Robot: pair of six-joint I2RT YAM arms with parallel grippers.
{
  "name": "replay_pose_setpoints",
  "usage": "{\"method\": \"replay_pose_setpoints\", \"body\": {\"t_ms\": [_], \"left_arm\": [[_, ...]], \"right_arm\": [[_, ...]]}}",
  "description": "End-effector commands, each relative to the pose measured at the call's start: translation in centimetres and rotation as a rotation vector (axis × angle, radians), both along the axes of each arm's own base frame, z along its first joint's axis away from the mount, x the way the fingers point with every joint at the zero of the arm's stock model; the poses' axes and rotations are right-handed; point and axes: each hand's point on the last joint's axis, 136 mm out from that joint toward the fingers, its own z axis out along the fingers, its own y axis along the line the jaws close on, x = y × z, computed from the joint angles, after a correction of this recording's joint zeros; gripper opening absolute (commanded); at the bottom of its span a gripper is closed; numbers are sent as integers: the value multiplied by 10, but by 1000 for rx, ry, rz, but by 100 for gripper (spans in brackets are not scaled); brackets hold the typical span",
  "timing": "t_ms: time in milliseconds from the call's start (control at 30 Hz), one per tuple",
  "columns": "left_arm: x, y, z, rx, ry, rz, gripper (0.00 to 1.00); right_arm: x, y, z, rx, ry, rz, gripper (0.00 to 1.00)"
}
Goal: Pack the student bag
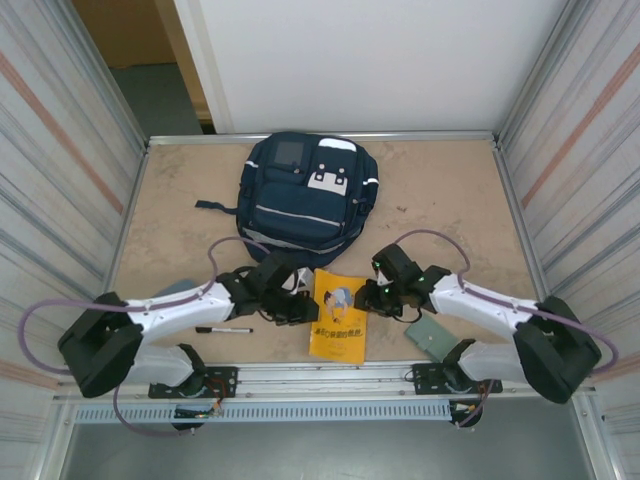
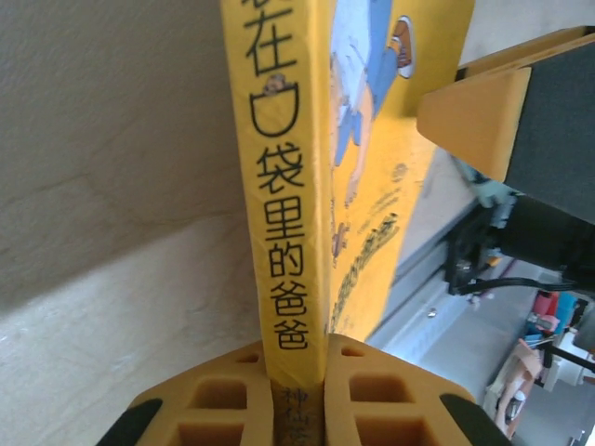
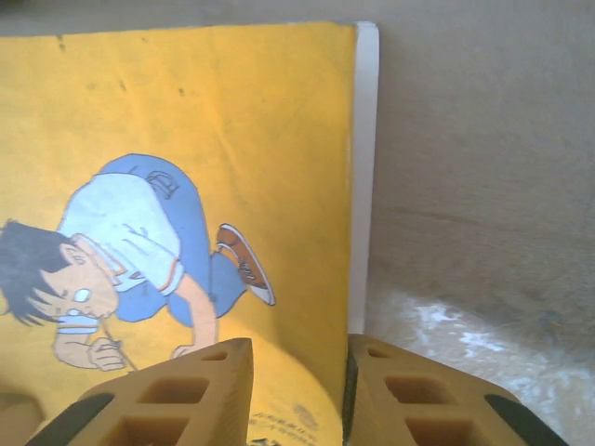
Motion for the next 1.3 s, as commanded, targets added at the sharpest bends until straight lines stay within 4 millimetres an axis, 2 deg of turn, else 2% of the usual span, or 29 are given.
{"method": "replay_pose_setpoints", "body": {"t_ms": [0, 100, 167, 267, 367, 433, 533, 600, 700, 800, 933, 1000, 1100, 1200, 1267], "left_arm": [[13, -19, 42, -125, -119, -17, 0], [17, -18, 60, -142, -158, -7, 0], [21, -17, 80, -162, -212, 6, 0], [32, -14, 130, -207, -324, 45, 0], [44, -3, 187, -212, -470, 66, 0], [50, 4, 218, -213, -561, 63, 0], [54, 12, 249, -247, -639, 50, 0], [56, 19, 263, -276, -635, 51, 0], [63, 29, 281, -334, -639, 108, 0], [70, 34, 294, -388, -686, 163, 0], [67, 24, 309, -500, -661, 141, 0], [69, 23, 316, -559, -662, 173, 0], [76, 36, 328, -569, -721, 262, 0], [81, 50, 340, -562, -793, 332, 0], [87, 56, 341, -559, -811, 387, 0]], "right_arm": [[10, 13, 40, 134, -127, 50, 37], [15, -4, 60, 108, -209, 32, 49], [21, -22, 75, 46, -304, -3, 56], [21, -32, 99, 47, -426, -1, 63], [19, -27, 129, 140, -526, 22, 70], [11, -11, 151, 246, -582, 114, 77], [-13, 21, 188, 532, -587, 327, 78], [-17, 27, 212, 701, -584, 363, 79], [-14, 27, 237, 779, -640, 348, 84], [-8, 27, 245, 773, -644, 318, 87], [5, 31, 249, 792, -605, 256, 89], [20, 30, 242, 781, -556, 159, 89], [37, 24, 225, 757, -488, -7, 90], [38, 27, 225, 769, -490, -52, 92], [38, 29, 227, 748, -500, -73, 96]]}}
